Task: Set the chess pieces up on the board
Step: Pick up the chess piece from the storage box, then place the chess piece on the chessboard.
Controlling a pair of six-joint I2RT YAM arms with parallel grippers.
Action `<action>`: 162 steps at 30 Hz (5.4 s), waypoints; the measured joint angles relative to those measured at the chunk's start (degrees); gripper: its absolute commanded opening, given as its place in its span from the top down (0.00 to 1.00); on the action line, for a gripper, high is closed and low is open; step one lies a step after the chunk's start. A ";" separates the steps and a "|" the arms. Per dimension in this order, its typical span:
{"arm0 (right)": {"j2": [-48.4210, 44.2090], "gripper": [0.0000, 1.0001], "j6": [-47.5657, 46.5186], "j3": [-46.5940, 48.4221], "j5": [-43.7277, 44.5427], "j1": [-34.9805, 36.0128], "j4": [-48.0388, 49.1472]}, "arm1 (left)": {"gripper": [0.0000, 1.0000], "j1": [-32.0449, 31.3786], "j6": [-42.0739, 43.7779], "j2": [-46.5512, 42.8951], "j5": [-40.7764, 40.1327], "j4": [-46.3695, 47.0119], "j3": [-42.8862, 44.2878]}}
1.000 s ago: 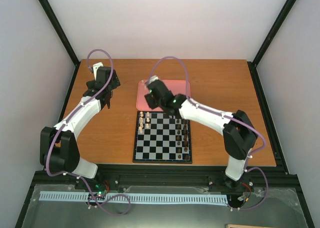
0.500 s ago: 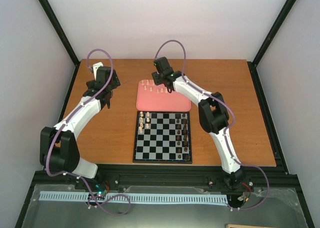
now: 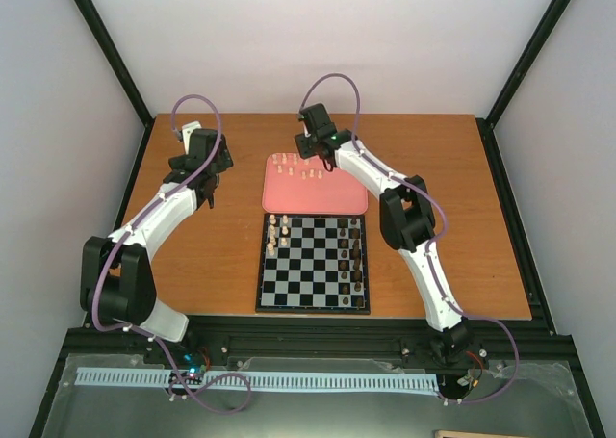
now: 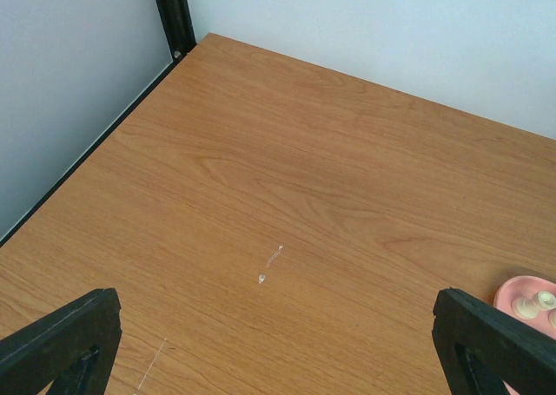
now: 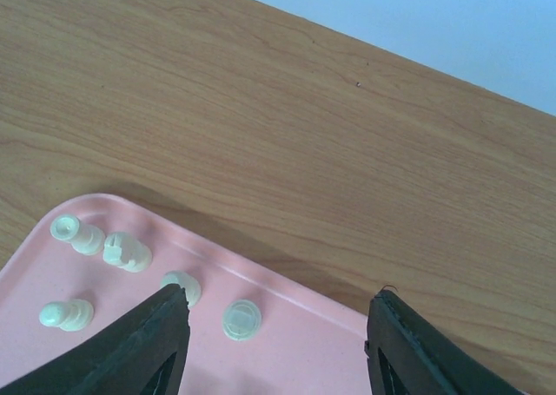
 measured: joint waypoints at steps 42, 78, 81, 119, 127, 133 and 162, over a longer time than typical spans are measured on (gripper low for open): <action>-8.66 0.56 2.23 -20.26 -1.16 -1.33 3.04 | 0.00 -0.26 0.22 0.00 -0.26 0.00 0.11; -2.23 0.90 3.28 -15.17 -4.48 -2.32 0.07 | 0.00 -0.26 0.22 0.00 -0.48 -0.02 0.11; -3.69 0.90 3.28 -17.35 -4.28 -2.32 0.59 | 0.00 -0.26 0.26 0.00 -0.52 -0.02 0.11; -40.61 0.89 12.02 -65.29 -2.16 28.57 14.08 | 0.00 -0.26 0.42 0.00 -0.66 -0.13 0.13; -40.57 0.89 12.11 -66.53 -3.21 28.57 19.67 | 0.00 -0.26 0.42 0.00 -0.66 -0.11 0.13; -39.50 0.89 12.07 -66.49 -3.52 28.57 22.03 | 0.00 -0.26 0.42 0.00 -0.68 -0.11 0.13; -35.12 0.89 11.39 -66.45 -4.33 27.26 24.61 | 0.00 -0.26 0.44 0.37 -0.68 -0.13 0.22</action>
